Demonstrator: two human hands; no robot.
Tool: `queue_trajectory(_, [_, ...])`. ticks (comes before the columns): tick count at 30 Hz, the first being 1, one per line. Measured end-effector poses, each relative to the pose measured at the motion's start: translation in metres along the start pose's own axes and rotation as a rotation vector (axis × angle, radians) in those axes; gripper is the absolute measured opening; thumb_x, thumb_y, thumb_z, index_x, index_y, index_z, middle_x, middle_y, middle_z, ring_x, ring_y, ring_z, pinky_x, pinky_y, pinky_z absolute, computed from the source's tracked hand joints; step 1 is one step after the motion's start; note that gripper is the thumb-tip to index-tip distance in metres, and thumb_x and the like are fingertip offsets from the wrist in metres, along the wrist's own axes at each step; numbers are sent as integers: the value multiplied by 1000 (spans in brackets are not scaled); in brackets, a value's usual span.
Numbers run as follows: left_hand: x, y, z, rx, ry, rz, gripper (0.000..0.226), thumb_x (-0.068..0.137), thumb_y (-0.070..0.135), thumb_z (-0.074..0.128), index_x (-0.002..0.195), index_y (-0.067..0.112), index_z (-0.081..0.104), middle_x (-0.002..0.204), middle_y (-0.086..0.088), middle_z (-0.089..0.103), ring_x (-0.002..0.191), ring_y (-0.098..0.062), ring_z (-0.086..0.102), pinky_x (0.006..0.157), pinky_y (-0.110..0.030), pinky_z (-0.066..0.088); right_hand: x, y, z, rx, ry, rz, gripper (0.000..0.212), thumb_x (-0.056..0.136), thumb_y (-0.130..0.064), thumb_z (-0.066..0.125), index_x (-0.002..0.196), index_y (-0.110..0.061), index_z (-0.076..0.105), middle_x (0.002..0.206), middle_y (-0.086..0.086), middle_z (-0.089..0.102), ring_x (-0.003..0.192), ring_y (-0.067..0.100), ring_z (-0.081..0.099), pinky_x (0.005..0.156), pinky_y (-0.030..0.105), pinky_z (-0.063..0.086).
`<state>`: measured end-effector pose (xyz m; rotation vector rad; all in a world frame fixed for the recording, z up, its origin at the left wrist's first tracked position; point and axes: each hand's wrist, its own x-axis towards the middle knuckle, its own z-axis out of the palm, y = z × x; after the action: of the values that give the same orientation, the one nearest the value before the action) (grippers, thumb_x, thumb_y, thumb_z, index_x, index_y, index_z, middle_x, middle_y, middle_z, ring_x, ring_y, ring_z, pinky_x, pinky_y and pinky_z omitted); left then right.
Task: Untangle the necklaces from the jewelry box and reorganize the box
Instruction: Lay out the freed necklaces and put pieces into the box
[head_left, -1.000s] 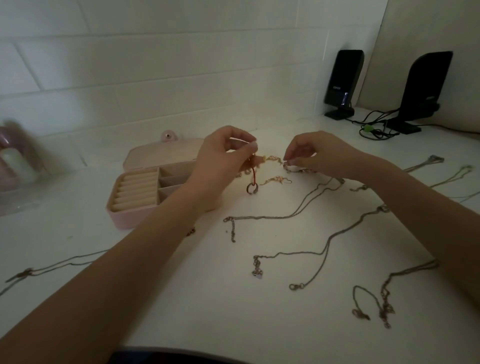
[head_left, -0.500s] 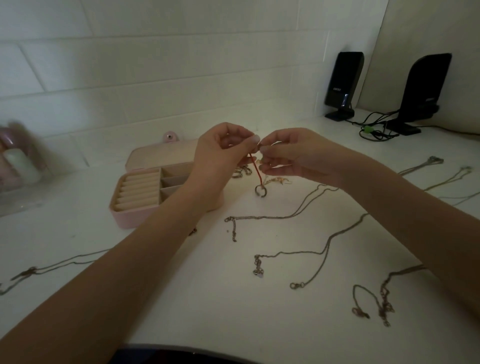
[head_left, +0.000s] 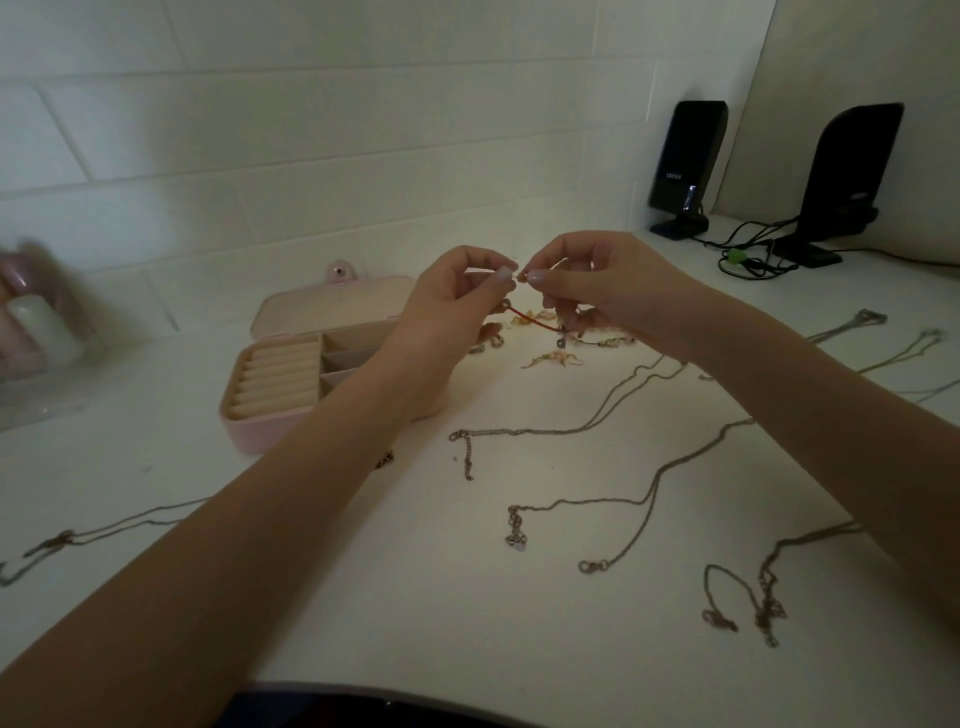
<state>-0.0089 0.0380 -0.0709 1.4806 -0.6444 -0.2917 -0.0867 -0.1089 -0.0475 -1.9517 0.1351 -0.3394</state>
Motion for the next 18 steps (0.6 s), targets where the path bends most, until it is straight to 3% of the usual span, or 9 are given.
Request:
queue_trajectory(3, [-2,4,2,-213,-30,-81,10,98,8,47,95,11,56,82,-5,61,75,-11,64,82,-31,56,0,2,2,-1,-39,-2,11,88,-19,66,96,-11,67,64,-5,62,55,9,53,65,27,48])
queue_trajectory(6, [1,6,0,-286,-8,-137,9,98,4,47,96,8,55,73,-6,56,58,-10,62,77,-31,58,0,1,2,74,-39,2,11,88,-17,66,96,-10,68,64,-2,59,56,9,52,63,24,47])
queue_trajectory(11, [1,4,0,-169,-83,-179,7,93,2,54,93,7,58,81,-8,56,58,-12,53,60,-22,53,2,-1,-2,355,-27,15,7,92,-14,60,94,-13,66,66,-3,57,59,8,52,56,20,47])
queue_trajectory(18, [-6,3,0,48,-317,-139,15,86,-2,61,96,8,66,87,-8,61,74,-15,56,71,-20,52,1,-5,1,482,-93,-5,8,93,-12,57,96,-14,63,70,-2,59,62,9,55,61,21,50])
